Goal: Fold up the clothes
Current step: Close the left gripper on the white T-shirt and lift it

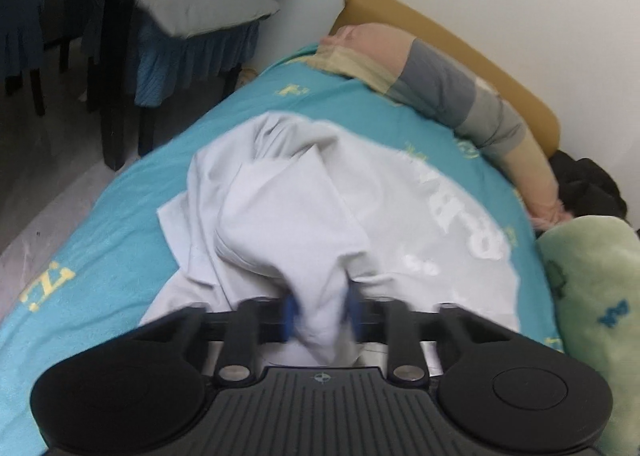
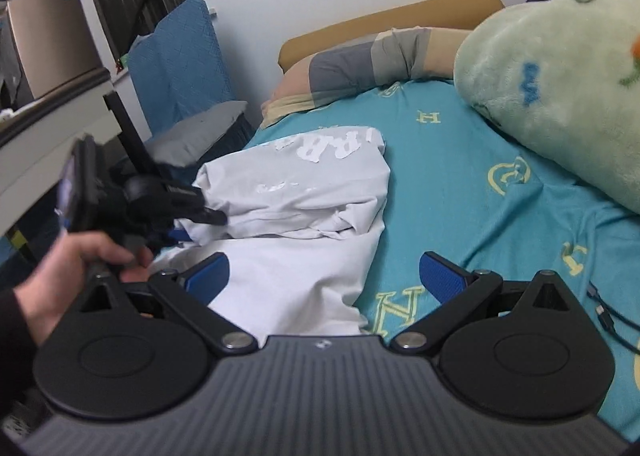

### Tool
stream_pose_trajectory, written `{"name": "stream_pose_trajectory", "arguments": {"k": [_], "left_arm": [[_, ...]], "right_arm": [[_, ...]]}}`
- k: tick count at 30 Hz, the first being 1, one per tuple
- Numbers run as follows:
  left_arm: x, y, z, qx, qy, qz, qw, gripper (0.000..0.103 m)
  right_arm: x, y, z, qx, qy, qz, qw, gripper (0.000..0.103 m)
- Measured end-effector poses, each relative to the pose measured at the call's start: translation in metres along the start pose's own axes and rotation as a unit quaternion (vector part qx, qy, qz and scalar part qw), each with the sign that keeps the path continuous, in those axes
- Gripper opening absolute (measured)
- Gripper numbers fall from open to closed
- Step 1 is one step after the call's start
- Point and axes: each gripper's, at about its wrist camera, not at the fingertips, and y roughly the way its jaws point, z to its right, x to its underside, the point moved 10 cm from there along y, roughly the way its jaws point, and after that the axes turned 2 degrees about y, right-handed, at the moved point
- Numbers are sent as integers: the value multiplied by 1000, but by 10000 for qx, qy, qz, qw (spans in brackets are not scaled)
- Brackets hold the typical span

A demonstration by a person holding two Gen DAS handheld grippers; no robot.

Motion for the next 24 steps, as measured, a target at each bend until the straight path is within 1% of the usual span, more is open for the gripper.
{"name": "stream_pose_trajectory", "arguments": {"k": [3,5,6,9,12,15,19,22,24], "left_arm": [[-6,-38,23,139,249,195,9994,9],[-9,-69,41,245,356,359,9984,8],[-8,-86,48,303,334,398,9982,7],[3,-141,65,495,268,518,9971,7],[27,-187,69,667,224,544,9960,7],[53,-229,69,828,152,545,9950,7],[86,-283,69,1039,61,548,9931,7],[98,-294,58,1138,-8,593,9917,7],[102,-298,51,1193,-128,642,9907,7]], "right_arm": [[-2,-3,-1,-7,-72,96,9999,103],[-6,-12,-3,0,-163,259,9995,103],[-9,-18,-4,-6,-209,358,9991,103],[-14,-40,-9,-49,-357,643,9973,103],[-14,-63,-17,-48,-602,824,9948,103],[-14,-87,-30,-66,-869,876,9923,103],[-3,-117,-58,-318,-1232,849,9882,103],[16,-123,-80,-504,-1549,625,9847,103],[23,-114,-90,-458,-1744,502,9823,103]]}}
